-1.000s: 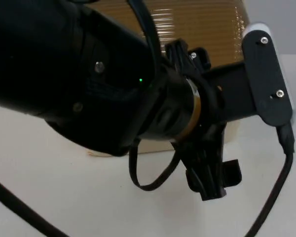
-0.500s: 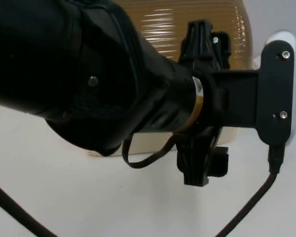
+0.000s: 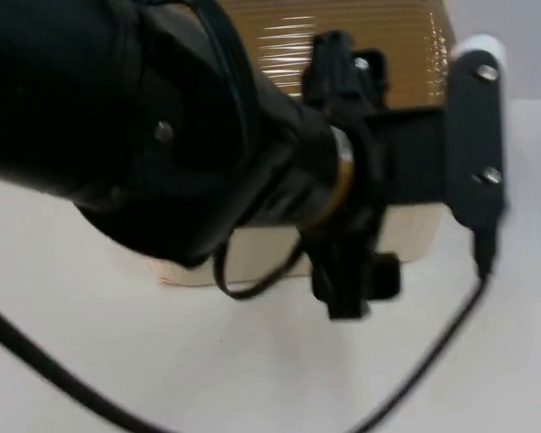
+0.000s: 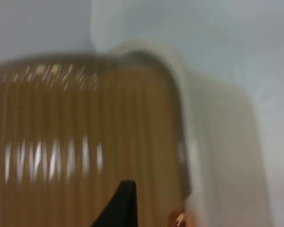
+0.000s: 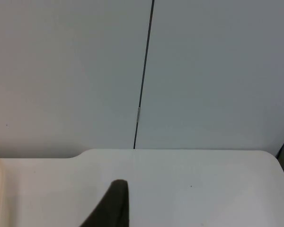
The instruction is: Open the box lid with the left hand, place the block into the box with the right hand, then close the box lid with the left hand.
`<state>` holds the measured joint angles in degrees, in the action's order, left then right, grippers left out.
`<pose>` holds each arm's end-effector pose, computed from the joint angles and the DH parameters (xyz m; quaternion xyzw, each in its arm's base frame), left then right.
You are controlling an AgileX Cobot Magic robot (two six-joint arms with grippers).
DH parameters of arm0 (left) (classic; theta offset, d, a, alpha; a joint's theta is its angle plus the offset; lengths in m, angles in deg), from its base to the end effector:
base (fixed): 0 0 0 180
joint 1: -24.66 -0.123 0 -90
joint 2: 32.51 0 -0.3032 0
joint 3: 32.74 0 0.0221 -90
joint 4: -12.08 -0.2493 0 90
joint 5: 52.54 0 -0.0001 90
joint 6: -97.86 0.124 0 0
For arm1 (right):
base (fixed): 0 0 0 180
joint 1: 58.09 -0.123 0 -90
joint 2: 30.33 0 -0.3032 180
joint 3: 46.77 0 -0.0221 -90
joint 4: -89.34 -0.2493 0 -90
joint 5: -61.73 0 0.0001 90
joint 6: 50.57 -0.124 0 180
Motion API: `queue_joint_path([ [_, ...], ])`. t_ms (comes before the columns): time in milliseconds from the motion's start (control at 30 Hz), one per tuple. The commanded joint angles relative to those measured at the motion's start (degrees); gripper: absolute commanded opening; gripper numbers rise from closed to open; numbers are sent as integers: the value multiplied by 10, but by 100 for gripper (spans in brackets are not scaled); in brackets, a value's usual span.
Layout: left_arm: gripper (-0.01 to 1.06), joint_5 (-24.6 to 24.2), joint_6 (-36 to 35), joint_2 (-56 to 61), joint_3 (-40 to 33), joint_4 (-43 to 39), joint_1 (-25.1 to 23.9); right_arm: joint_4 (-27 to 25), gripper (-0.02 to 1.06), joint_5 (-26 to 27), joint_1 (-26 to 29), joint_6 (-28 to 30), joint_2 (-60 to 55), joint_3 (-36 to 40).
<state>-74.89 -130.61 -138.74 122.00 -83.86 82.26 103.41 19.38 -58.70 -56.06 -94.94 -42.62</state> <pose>0.2407 -0.2917 0.1932 0.6552 0.6019 0.1379 0.4352 0.2093 -0.0181 0.4654 0.0069 0.8189 -0.0892 0.5669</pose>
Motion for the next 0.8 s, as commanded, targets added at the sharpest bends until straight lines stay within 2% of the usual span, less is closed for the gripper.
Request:
queue_joint_path([
  [0,105,-24,-9,0,-2,8,-21,4,105,1,0,1,3,-6],
  [133,105,-2,-9,0,-2,-10,-63,4,105,2,0,1,3,-6],
  [367,105,10,-9,0,-2,0,-84,4,105,2,0,1,3,-6],
  [467,101,22,-9,0,-2,16,-84,4,105,2,0,1,3,-6],
  [533,87,36,-9,0,-2,40,-84,4,105,2,0,1,3,-6],
  [567,87,36,-9,0,-2,40,-84,4,105,2,0,1,3,-6],
  [700,46,53,-9,0,-2,100,-84,4,105,2,0,1,3,-6],
  [733,46,53,-9,0,-2,100,-84,4,105,2,0,1,3,-6],
  [767,35,57,-9,0,-2,101,-84,4,105,2,0,1,3,-6],
])
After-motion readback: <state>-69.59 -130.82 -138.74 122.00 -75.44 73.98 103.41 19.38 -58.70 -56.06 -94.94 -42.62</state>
